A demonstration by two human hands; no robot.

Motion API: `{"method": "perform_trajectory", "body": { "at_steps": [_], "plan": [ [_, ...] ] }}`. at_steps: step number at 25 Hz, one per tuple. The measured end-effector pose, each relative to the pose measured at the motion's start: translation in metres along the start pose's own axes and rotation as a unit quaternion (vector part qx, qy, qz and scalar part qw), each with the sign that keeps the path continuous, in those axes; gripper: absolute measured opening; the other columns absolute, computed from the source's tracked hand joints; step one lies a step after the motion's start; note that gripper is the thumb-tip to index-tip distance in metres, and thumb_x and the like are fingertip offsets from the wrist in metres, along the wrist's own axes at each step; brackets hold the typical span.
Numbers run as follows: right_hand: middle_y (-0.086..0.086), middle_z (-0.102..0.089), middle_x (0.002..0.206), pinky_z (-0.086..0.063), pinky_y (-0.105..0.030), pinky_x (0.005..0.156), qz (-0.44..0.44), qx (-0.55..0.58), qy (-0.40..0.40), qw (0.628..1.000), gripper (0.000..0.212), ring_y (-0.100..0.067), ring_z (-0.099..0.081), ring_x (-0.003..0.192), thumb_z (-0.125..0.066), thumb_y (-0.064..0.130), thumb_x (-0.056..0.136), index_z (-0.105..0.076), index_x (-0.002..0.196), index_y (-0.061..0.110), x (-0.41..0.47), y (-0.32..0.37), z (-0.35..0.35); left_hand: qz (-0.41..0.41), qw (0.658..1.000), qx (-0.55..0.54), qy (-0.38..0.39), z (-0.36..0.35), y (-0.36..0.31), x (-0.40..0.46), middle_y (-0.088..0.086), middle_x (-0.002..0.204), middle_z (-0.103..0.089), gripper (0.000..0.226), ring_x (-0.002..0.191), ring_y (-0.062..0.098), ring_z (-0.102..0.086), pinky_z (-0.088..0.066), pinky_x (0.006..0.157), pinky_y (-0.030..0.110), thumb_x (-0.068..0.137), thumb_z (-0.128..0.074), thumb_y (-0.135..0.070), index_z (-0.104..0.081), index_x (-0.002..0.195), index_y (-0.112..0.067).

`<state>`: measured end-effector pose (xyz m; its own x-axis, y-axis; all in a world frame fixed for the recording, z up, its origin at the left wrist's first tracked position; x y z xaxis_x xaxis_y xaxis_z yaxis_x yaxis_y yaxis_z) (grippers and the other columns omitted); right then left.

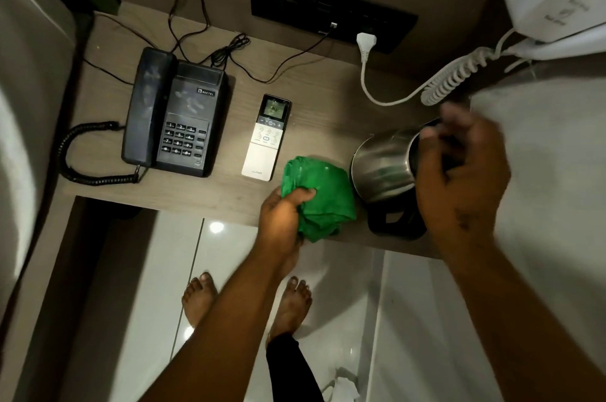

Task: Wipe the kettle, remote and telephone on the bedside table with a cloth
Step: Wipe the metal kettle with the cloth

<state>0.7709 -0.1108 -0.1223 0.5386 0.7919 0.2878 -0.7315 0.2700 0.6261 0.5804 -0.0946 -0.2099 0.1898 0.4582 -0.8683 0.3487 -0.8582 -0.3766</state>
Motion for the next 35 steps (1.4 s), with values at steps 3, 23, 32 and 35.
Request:
{"method": "perform_trajectory", "body": {
  "at_steps": [3,23,32,35],
  "plan": [
    [0.0,-0.043,0.134,-0.036,-0.01,0.093,0.004,-0.088,0.034,0.996,0.039,-0.002,-0.038,0.121,-0.058,0.034,0.09,-0.048,0.127,0.025,-0.024,0.006,-0.009,-0.056,0.998,0.021,0.017,0.002,-0.01,0.004,0.011,0.111,-0.075,0.029,0.105,0.033,-0.073,-0.062,0.086,0.048,0.097,-0.061,-0.001,-0.067,0.121,-0.015],
    [-0.003,-0.068,0.116,-0.035,-0.015,0.069,-0.161,-0.155,-0.008,0.975,0.035,-0.021,-0.062,0.1,-0.033,0.031,0.101,-0.053,0.128,0.023,0.043,-0.051,-0.034,-0.217,0.899,0.308,0.225,-0.139,-0.016,0.046,0.006,0.147,-0.059,0.045,0.14,0.021,-0.052,-0.043,0.119,0.039,0.101,-0.06,-0.012,-0.055,0.145,-0.009],
    [-0.004,-0.066,0.122,-0.037,-0.021,0.078,-0.166,-0.147,0.001,0.975,0.036,-0.023,-0.062,0.106,-0.032,0.029,0.101,-0.053,0.129,0.02,0.044,-0.051,-0.034,-0.148,0.961,0.224,0.065,-0.09,0.022,0.043,0.016,0.141,-0.062,0.045,0.124,0.025,-0.064,-0.051,0.112,0.036,0.105,-0.052,-0.004,-0.048,0.15,-0.001],
    [-0.003,-0.066,0.123,-0.036,-0.021,0.078,-0.168,-0.15,0.0,0.974,0.036,-0.023,-0.062,0.106,-0.033,0.028,0.101,-0.053,0.129,0.021,0.044,-0.051,-0.034,-0.135,0.968,0.191,0.092,-0.113,0.005,0.059,0.021,0.144,-0.059,0.045,0.135,0.034,-0.057,-0.042,0.119,0.05,0.105,-0.049,0.002,-0.047,0.149,0.001]
  ]
}}
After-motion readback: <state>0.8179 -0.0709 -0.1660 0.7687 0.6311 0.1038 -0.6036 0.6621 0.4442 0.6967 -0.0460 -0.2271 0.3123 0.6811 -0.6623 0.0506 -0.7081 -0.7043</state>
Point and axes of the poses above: each hand's wrist, its own x-axis towards the middle knuckle, its own z-axis out of the back of the hand, y = z × x, the point moved 1 cm from there along x, towards the middle knuckle
